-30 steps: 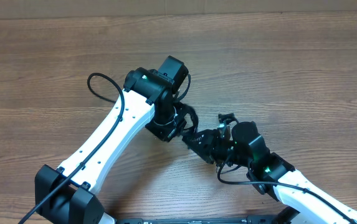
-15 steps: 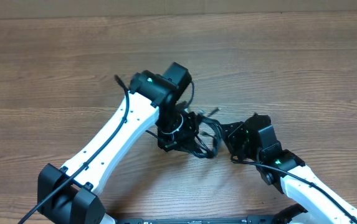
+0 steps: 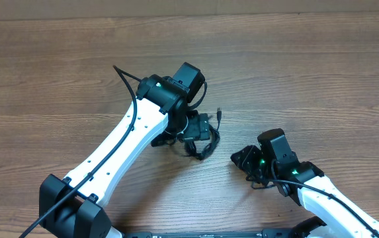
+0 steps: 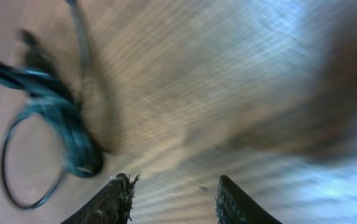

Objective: Untangle cables

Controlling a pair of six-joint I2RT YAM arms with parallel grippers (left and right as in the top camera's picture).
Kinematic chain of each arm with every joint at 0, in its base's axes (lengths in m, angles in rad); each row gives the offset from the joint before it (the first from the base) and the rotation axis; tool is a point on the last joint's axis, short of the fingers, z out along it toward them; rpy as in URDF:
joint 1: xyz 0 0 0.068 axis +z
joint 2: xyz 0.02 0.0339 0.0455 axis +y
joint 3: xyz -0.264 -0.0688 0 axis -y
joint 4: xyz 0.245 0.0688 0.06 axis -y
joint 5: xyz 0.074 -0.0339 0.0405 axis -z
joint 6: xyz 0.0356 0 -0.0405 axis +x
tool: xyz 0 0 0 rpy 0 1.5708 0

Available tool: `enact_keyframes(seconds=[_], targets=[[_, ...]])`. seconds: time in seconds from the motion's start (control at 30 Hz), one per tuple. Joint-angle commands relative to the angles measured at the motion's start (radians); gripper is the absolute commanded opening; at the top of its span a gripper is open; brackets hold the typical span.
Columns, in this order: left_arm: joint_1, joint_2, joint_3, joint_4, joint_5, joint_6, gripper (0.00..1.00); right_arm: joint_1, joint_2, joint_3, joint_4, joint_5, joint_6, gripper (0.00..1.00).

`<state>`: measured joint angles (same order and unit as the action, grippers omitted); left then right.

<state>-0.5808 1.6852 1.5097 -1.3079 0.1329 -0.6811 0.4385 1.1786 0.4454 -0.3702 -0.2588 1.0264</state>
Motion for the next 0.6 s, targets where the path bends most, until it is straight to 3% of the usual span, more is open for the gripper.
enact_keyframes(seconds=[0.0, 0.07, 0.13, 0.17, 0.37, 0.57], targets=[[0.005, -0.017, -0.001, 0.005, -0.193, -0.068, 1.0, -0.004, 0.0, 0.008, -0.038, -0.004, -0.037, 0.43], [0.005, -0.017, -0.001, 0.008, -0.192, -0.097, 0.94, -0.004, 0.0, 0.007, -0.048, -0.004, -0.037, 0.49], [0.003, -0.017, -0.001, 0.014, -0.192, -0.124, 0.68, -0.004, 0.0, 0.006, -0.048, -0.004, -0.037, 0.53], [0.002, -0.017, -0.001, 0.021, -0.19, -0.134, 0.64, -0.004, 0.0, 0.006, -0.048, -0.004, -0.037, 0.53], [-0.016, -0.017, -0.001, 0.068, -0.166, -0.138, 0.56, -0.004, 0.0, 0.006, -0.052, -0.005, -0.037, 0.54], [-0.069, -0.004, -0.002, 0.152, -0.17, -0.069, 0.61, -0.015, -0.004, 0.007, -0.132, -0.005, -0.055, 0.53]])
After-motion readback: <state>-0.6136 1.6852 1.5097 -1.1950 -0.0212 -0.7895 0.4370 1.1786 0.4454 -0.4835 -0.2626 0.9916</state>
